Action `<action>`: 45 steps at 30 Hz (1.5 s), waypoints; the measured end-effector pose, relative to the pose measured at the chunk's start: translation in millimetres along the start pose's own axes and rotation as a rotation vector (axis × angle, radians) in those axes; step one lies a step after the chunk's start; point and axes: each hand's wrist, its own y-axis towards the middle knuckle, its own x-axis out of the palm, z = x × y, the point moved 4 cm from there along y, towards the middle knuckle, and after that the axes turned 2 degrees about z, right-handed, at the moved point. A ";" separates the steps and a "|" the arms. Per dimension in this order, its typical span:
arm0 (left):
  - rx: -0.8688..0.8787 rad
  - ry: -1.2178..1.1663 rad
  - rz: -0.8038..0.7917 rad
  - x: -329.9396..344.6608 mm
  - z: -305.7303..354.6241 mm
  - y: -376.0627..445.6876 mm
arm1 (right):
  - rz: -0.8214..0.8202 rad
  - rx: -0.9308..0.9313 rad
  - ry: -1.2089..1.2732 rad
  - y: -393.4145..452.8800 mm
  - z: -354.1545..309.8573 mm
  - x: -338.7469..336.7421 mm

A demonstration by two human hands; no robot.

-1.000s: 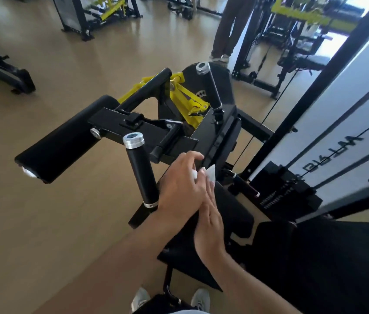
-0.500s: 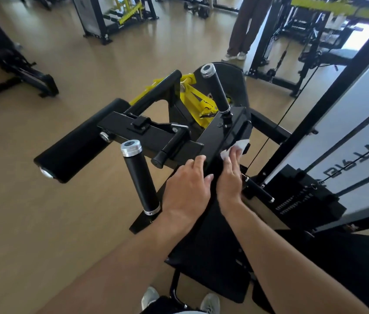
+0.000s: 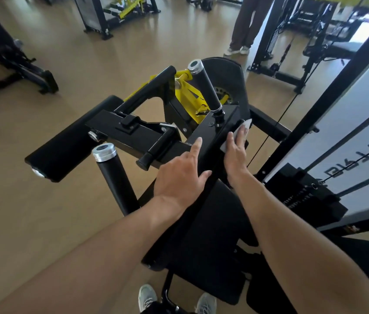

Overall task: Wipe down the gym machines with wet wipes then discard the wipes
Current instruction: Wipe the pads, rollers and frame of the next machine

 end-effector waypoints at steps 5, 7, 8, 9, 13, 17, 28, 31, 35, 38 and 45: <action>-0.006 -0.019 0.027 3.1 4.1 8.7 | -0.046 -0.122 -0.010 -70.4 28.3 19.6; -0.017 -0.026 0.028 3.4 5.4 13.8 | -0.079 -0.161 0.037 -92.9 38.8 20.0; -0.016 -0.024 0.027 3.2 6.7 17.2 | -0.091 -0.159 0.069 -90.8 38.4 17.7; -0.011 -0.028 0.026 3.2 9.1 20.5 | -0.095 -0.146 0.101 -81.3 34.6 14.3; 0.031 -0.036 0.008 1.1 19.6 31.8 | 0.069 0.072 0.210 -11.1 12.8 -5.3; 0.011 -0.012 -0.047 3.2 13.7 38.7 | 0.240 0.174 0.378 17.2 8.8 -18.7; -0.021 -0.007 -0.060 22.9 19.7 71.4 | -0.058 -0.146 0.225 -66.2 33.6 20.6; -0.012 -0.011 -0.030 30.1 21.3 83.0 | -0.050 -0.134 0.274 -46.6 19.4 19.0; -0.011 -0.043 -0.020 37.5 25.0 92.8 | 0.039 -0.088 0.076 37.9 1.0 0.7; -0.027 -0.089 -0.007 37.2 25.3 95.2 | 0.067 -0.062 0.105 41.3 5.0 -0.4; -0.061 -0.169 -0.021 35.6 22.6 97.1 | -0.105 -0.077 0.265 -81.2 31.3 24.7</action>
